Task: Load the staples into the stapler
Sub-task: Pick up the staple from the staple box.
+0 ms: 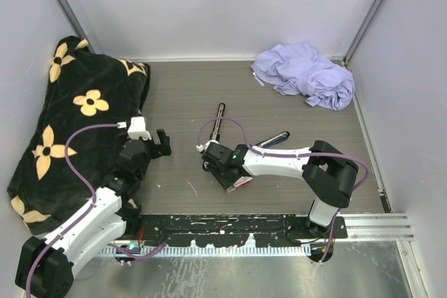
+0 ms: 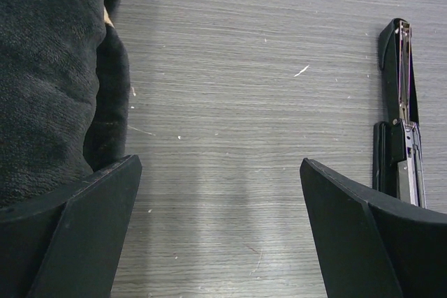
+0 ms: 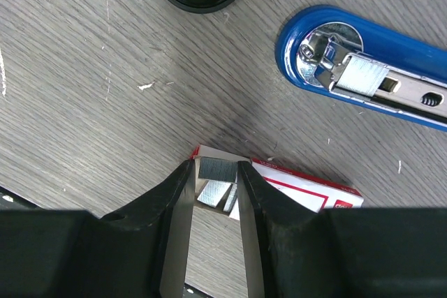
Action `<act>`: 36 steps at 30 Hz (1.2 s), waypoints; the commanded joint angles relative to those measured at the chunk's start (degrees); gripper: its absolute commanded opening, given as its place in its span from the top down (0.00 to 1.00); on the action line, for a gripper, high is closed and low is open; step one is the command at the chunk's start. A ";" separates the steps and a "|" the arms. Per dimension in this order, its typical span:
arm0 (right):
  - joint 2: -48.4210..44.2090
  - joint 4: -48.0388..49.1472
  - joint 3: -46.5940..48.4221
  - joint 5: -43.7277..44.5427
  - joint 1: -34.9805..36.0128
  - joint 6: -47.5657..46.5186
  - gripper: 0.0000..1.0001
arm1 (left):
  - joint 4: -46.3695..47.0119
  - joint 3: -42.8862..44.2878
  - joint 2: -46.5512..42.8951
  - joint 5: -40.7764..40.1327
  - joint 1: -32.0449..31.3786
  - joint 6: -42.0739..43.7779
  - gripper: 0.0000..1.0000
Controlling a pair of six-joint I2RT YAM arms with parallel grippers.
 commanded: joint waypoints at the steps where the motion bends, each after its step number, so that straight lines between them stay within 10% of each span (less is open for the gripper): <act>1: 1.01 -1.88 1.81 1.87 0.36 0.07 0.64 | 3.64 -0.20 -1.34 -1.56 0.27 0.44 0.00; 36: -10.78 5.87 2.48 12.25 -4.99 5.33 0.74 | 3.36 -0.64 -2.53 -2.01 0.28 0.50 0.00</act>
